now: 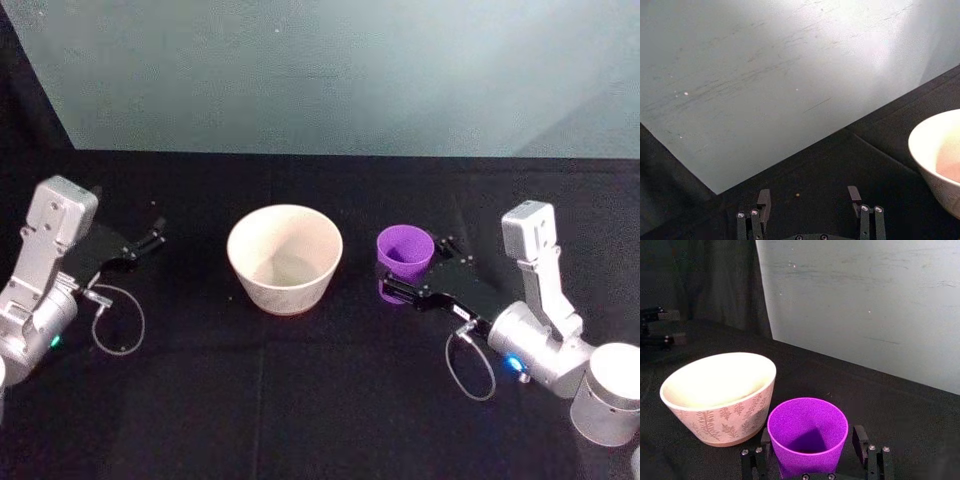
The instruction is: Pick up the cup and pour the mung beans from the cup into the bowl.
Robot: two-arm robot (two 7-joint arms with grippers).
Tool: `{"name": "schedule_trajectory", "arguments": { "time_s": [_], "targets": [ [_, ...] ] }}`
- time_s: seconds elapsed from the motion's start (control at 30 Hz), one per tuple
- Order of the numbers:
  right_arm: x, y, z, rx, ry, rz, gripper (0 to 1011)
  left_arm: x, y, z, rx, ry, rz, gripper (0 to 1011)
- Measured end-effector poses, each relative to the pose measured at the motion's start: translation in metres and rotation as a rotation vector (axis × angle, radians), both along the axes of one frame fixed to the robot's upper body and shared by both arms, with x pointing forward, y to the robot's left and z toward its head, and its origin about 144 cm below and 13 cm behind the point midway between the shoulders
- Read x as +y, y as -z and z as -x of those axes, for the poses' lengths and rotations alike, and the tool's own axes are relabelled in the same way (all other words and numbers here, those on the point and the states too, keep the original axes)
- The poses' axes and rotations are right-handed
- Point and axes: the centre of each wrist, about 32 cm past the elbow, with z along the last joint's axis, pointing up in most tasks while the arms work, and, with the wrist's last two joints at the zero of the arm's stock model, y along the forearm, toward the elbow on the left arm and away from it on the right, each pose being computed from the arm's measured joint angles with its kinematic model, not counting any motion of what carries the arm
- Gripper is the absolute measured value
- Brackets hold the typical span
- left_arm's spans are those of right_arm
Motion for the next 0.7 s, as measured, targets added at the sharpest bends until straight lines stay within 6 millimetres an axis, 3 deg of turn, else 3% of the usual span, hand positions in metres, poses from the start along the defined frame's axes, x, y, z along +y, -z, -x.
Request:
{"name": "schedule_trajectory", "arguments": {
  "time_s": [0.43, 0.7],
  "targets": [
    [0.0036, -0.0008, -0.009, -0.001, -0.009, -0.004, 1003, 0.0, 0.0, 0.0, 0.0, 0.0, 0.0, 1000],
    [0.0052, -0.0006, -0.0105, -0.002, -0.014, -0.025, 813, 0.0, 0.0, 0.0, 0.0, 0.0, 0.0, 1000]
  ]
}}
